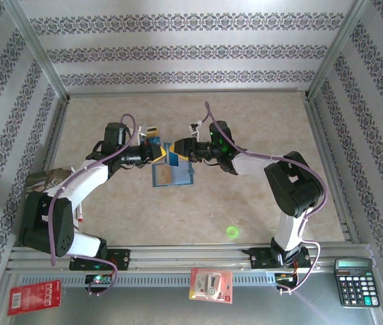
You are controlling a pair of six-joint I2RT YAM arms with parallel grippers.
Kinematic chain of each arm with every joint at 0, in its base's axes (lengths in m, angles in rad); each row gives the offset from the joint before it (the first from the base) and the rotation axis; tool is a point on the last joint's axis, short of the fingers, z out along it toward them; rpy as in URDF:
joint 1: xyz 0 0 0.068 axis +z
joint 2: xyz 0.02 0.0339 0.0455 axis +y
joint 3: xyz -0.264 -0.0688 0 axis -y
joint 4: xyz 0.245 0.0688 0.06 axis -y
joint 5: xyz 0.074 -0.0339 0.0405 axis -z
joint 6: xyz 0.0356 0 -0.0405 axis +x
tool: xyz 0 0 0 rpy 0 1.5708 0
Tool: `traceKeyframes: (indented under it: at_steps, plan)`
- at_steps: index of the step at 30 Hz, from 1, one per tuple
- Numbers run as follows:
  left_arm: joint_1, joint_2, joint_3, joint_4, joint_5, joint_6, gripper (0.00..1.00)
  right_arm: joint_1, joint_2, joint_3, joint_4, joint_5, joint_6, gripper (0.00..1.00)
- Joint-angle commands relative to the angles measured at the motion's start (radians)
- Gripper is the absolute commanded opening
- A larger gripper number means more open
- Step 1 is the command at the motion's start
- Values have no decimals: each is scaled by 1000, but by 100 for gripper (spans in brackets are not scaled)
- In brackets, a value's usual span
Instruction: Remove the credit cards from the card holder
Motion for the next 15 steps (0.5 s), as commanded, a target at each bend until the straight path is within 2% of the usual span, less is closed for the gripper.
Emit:
traceKeyframes:
  at_steps: [1, 7, 9, 12, 15]
  plan:
    - [-3, 12, 8, 8, 15, 11, 0, -8, 18, -7, 92, -41, 34, 42]
    - [-3, -5, 10, -44, -20, 43, 0, -18, 7, -28, 116, -48, 46, 30]
    - [-2, -4, 10, -39, -20, 37, 0, -19, 4, -26, 123, -55, 53, 23]
    - [-2, -13, 2, -11, -37, 19, 0, -18, -1, -23, 124, -49, 74, 6]
    - [-5, -41, -38, 78, -102, -56, 2, -19, -21, -41, 141, -12, 91, 0]
